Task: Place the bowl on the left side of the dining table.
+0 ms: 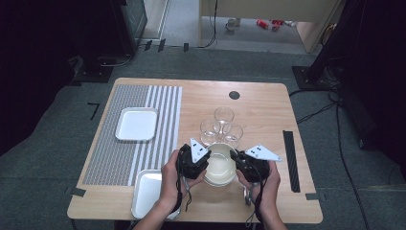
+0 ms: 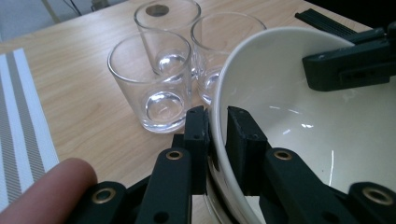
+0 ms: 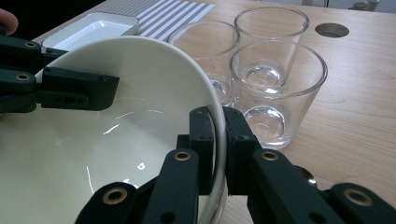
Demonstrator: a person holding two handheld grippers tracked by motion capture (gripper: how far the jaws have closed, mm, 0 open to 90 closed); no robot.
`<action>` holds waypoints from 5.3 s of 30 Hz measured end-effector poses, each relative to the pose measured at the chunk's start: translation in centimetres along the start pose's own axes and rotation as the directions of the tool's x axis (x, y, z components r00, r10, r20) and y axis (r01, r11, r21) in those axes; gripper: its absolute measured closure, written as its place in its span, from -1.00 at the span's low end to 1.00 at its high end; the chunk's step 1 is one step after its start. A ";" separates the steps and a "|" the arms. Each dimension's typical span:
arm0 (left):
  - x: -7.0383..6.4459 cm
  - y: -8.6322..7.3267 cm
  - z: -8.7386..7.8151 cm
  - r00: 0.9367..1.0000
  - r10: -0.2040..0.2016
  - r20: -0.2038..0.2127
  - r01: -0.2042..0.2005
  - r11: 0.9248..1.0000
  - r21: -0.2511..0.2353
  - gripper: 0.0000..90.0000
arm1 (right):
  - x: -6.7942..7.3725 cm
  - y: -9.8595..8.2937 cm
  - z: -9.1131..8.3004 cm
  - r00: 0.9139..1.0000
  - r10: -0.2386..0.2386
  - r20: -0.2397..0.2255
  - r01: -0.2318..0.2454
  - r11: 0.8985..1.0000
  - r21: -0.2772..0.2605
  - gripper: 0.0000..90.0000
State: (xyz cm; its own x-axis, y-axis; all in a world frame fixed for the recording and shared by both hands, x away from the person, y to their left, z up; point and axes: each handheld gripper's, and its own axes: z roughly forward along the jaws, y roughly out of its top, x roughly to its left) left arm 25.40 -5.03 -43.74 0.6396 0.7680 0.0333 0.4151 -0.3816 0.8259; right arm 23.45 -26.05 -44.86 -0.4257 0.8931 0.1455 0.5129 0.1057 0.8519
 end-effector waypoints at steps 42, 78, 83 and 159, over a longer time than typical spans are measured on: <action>-0.6 0.4 -1.6 0.997 -0.003 -0.075 -0.010 0.985 -0.170 0.83 | 0.8 0.1 -0.2 0.995 0.095 0.029 -0.095 0.995 -0.014 0.78; -0.7 0.2 -1.6 0.998 -0.059 0.002 0.058 0.985 -0.160 0.60 | 0.7 0.2 -1.3 0.987 0.148 0.055 -0.141 0.983 -0.117 0.88; -0.7 0.2 -1.5 0.997 -0.077 0.017 0.078 0.985 -0.153 0.53 | 0.8 0.3 -1.5 0.987 0.151 0.053 -0.142 0.981 -0.135 0.88; 1.6 -0.6 -4.1 0.964 -0.264 0.009 0.250 0.898 -0.362 0.79 | 3.7 0.6 -2.4 0.996 0.091 -0.015 -0.091 0.956 -0.278 0.27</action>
State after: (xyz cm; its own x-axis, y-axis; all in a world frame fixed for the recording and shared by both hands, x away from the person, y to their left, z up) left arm 23.50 -1.45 -41.88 0.5131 0.8367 -0.1914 0.2984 0.0352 0.9538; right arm 20.37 -23.76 -42.60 -0.3887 0.8923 0.2295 0.3223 -0.1017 0.9412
